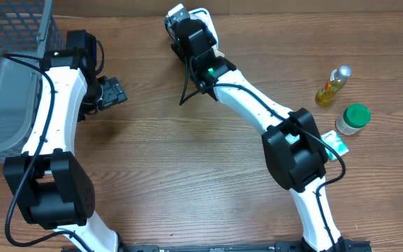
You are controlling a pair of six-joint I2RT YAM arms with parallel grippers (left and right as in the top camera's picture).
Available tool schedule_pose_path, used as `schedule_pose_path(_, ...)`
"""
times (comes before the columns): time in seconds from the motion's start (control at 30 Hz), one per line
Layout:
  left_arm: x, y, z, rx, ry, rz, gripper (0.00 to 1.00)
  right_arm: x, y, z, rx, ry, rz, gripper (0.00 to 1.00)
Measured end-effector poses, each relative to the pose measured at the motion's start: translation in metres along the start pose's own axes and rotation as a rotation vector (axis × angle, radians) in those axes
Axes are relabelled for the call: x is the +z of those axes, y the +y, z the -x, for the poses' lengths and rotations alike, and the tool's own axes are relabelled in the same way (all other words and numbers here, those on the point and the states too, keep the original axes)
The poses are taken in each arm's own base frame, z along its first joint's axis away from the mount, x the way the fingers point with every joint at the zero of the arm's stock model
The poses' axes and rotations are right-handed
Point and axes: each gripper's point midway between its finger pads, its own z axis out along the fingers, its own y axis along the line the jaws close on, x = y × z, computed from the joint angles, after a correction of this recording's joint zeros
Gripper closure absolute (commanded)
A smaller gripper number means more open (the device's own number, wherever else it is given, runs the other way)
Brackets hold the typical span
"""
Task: Scan the item barcode
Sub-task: 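Carry the snack bag right and set it down beside the mint-green packet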
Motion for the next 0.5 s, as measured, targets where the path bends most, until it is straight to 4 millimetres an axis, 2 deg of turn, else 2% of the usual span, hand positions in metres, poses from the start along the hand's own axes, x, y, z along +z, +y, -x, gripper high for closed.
schedule_pose_path(0.07, 0.0, 0.0, 0.0, 0.0, 0.0, 0.0, 0.0, -0.007, -0.004, 0.004, 0.016, 0.01, 0.025, 0.96)
schedule_pose_path(0.17, 0.0, 0.0, 0.0, 0.0, 0.0, 0.0, 0.0, -0.028, -0.021, 0.022, 0.083, 0.002, 0.043, 0.96)
schedule_pose_path(0.23, 0.0, 0.0, 0.0, 0.0, 0.0, 0.0, 0.0, -0.05, -0.039, 0.037, 0.148, -0.001, 0.051, 0.96)
schedule_pose_path(0.33, 0.0, 0.0, 0.0, 0.0, 0.0, 0.0, 0.0, -0.094, -0.073, 0.052, 0.266, 0.024, 0.084, 0.96)
schedule_pose_path(0.4, 0.0, 0.0, 0.0, 0.0, 0.0, 0.0, 0.0, -0.12, -0.095, 0.052, 0.355, 0.06, 0.113, 0.96)
schedule_pose_path(0.5, 0.0, 0.0, 0.0, 0.0, 0.0, 0.0, 0.0, -0.152, -0.117, 0.029, 0.501, 0.19, 0.186, 0.96)
